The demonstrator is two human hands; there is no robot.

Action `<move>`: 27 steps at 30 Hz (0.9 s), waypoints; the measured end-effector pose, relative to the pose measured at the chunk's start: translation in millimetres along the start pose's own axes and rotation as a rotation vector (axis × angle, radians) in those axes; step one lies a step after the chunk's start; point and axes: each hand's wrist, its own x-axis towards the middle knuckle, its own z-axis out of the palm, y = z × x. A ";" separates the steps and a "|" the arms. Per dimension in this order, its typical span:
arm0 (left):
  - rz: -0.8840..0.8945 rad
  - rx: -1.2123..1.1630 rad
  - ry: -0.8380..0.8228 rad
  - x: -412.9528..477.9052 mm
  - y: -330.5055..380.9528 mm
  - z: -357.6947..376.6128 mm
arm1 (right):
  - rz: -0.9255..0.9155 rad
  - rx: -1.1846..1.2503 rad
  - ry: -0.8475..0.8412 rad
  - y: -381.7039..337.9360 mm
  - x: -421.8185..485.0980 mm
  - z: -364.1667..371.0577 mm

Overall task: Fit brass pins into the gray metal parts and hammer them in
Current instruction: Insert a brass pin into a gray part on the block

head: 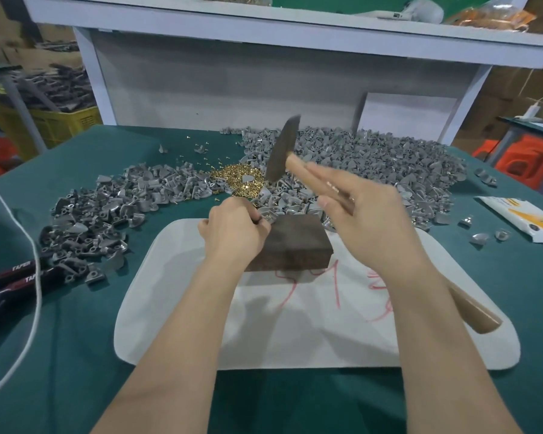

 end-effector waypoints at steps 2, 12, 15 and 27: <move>-0.014 0.003 -0.002 0.6 0.3 0.2 | -0.011 0.013 -0.008 -0.7 1.5 -1.7; 0.041 -0.001 -0.012 -1.8 -0.5 -2.7 | 0.075 0.012 -0.051 1.9 0.3 4.2; 0.098 0.031 -0.077 -3.8 3.2 -1.7 | 0.093 -0.029 -0.098 0.6 1.9 18.0; 0.199 0.043 -0.142 -8.8 9.5 0.9 | 0.219 -0.144 -0.142 -2.7 4.9 52.2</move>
